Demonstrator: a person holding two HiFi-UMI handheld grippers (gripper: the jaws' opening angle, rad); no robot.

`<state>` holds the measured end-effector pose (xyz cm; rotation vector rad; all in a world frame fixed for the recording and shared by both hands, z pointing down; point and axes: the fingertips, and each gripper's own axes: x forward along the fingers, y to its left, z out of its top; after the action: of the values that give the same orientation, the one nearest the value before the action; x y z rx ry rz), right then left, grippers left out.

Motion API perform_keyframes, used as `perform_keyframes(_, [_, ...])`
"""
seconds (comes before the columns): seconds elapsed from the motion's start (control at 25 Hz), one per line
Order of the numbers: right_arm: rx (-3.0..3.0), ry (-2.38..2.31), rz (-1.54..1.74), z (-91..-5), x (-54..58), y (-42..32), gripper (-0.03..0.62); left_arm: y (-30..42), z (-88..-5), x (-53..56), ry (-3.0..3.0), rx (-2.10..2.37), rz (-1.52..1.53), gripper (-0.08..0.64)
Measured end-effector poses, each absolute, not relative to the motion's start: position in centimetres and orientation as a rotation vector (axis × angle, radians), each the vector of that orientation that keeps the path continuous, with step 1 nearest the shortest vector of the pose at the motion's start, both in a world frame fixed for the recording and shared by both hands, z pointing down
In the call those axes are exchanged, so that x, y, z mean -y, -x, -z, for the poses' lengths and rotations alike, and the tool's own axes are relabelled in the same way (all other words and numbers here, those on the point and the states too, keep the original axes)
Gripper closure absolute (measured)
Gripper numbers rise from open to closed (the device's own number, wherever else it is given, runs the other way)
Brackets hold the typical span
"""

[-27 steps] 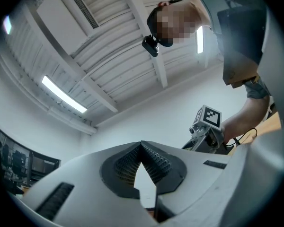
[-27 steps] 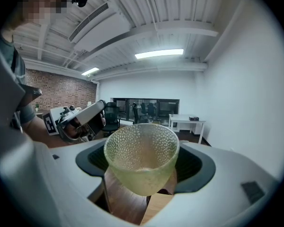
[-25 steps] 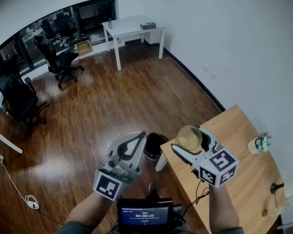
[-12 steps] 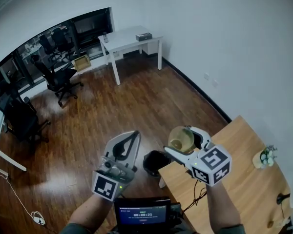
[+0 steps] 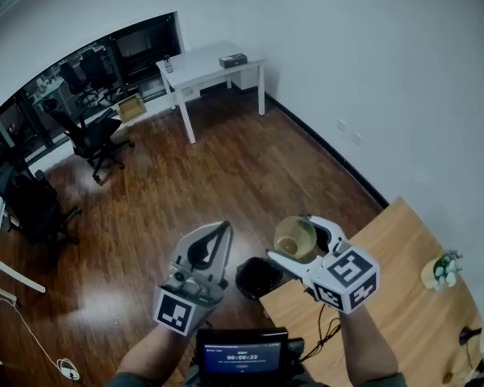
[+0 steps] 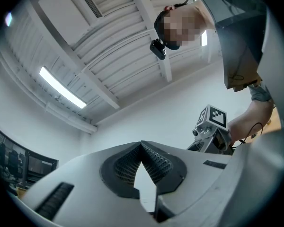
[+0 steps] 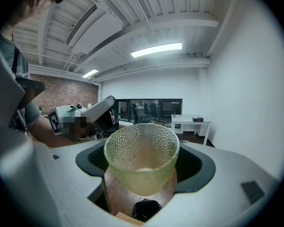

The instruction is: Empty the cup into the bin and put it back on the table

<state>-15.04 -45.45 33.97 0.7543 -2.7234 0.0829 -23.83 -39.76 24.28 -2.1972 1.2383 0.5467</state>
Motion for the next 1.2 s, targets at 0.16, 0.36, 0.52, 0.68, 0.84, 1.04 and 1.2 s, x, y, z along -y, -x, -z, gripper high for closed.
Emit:
perform_keyframes(0.16, [2.689, -0.796, -0.092, -34.4, 46.9, 15.3, 0.193, 24.4, -24.8, 41.9, 2.227, -1.220, -0.547, 0.565])
perform_keyframes(0.36, [2.627, -0.911, -0.094, -34.6, 49.1, 14.9, 0.193, 25.2, -25.1, 44.4, 2.283, -1.152, -0.575, 0.565])
perform_keyframes(0.52, [2.559, -0.994, -0.055, -33.8, 50.6, 15.7, 0.193, 26.9, -25.1, 46.5, 2.318, -1.109, -0.587, 0.565])
perform_keyframes(0.68, [2.496, -1.045, -0.016, -33.0, 52.0, 16.6, 0.193, 28.5, -25.3, 48.2, 2.331, -1.062, -0.571, 0.565])
perform_keyframes(0.84, [2.461, -1.056, -0.033, -32.4, 53.7, 17.3, 0.193, 29.6, -24.7, 49.8, 2.347, -1.028, -0.617, 0.565])
perform_keyframes(1.04, [2.382, -1.080, -0.048, -33.2, 54.9, 17.8, 0.193, 30.7, -25.2, 51.3, 2.405, -0.989, -0.627, 0.565])
perform_keyframes(1.2, [2.323, -1.092, -0.035, -33.5, 55.6, 18.3, 0.193, 31.1, -25.9, 52.7, 2.468, -0.975, -0.628, 0.565])
